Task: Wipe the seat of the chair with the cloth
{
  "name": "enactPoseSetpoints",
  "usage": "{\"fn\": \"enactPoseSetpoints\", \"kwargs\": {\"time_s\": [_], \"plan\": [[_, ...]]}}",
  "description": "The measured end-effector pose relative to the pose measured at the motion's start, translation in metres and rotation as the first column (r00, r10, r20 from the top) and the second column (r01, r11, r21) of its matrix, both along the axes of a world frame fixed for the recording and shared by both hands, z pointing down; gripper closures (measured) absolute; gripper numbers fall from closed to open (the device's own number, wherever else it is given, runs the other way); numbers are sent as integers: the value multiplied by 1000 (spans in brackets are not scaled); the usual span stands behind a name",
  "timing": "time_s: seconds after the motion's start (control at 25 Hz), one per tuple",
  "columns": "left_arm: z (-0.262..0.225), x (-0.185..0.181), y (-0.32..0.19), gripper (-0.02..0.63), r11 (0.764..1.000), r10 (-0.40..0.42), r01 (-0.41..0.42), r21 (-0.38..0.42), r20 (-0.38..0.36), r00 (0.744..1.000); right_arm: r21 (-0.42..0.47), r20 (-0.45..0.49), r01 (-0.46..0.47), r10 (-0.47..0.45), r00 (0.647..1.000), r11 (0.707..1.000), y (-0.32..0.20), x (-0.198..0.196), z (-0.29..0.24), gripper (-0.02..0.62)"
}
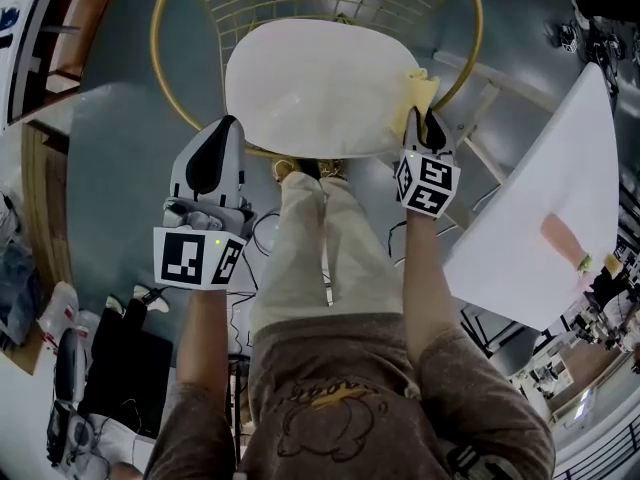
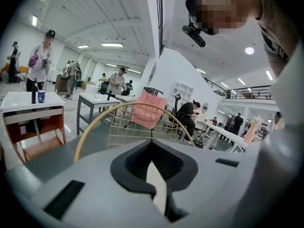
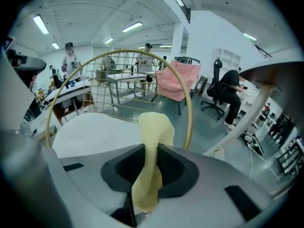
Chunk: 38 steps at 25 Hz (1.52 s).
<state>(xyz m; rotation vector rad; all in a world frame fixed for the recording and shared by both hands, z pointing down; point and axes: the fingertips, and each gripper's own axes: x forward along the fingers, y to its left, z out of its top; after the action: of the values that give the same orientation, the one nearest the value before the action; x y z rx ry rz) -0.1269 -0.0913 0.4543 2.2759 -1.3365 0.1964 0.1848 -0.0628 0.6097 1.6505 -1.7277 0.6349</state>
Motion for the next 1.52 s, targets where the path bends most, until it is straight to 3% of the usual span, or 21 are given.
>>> {"fn": "enactPoseSetpoints", "kwargs": {"time_s": [0.16,0.36,0.88,1.2,1.52], "plan": [[2,2,2,598,1000,11,-11,-5,1,1000,10,-34,17,-16,999,1000,0,11,-6,502],[3,1,4,598,1000,11,-11,-13,1,1000,-39,-90,88,-91,992,995,-1,20,7,502],[8,-11,5,598,1000,-5,5,-20,2,1000,-107,-45,89,-95,994,990,4,-5,42,502],[14,-18,6,598,999,-8,8,-33,12,1000,-154,61,170,-163,985,973,3,-71,69,502],[12,-30,3,598,999,-20,21,-26,19,1000,-171,150,318,-294,944,933,7,-164,84,502]]}}
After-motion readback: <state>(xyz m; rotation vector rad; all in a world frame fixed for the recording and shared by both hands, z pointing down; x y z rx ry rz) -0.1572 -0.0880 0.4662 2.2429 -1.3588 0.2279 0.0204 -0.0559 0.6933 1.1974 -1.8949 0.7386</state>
